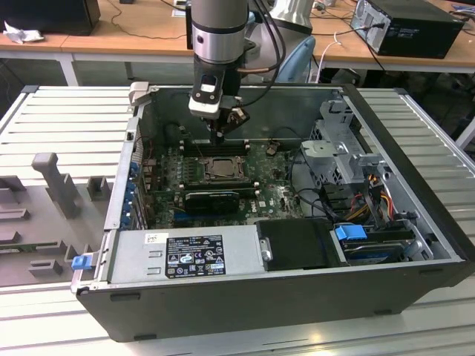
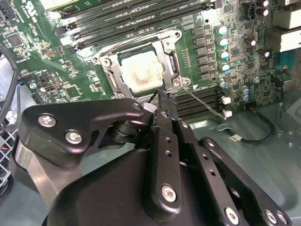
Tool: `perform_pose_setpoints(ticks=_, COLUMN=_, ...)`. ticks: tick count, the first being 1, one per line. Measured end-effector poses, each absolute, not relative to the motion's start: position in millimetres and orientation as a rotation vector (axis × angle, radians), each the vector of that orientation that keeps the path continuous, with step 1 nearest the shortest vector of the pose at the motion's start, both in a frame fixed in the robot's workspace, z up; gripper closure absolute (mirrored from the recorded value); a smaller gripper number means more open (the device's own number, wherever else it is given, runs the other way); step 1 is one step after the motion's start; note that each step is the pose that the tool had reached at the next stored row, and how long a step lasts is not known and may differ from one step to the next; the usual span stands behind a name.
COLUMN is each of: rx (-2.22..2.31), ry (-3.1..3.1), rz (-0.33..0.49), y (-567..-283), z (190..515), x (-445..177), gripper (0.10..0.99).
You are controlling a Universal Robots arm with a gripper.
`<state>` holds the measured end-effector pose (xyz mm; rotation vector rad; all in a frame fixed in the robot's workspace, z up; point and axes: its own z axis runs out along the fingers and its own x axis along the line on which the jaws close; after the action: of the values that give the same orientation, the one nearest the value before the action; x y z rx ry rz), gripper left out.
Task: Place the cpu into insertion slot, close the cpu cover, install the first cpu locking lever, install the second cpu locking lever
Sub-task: 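Install the first cpu locking lever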
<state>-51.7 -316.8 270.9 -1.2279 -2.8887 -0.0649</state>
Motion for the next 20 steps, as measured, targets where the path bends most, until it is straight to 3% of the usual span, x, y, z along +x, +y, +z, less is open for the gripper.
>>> perform_pose_setpoints(ticks=20, rx=-0.943, ry=-2.99, rz=-0.064, y=-316.8, z=270.8, x=-51.7, gripper=0.98)
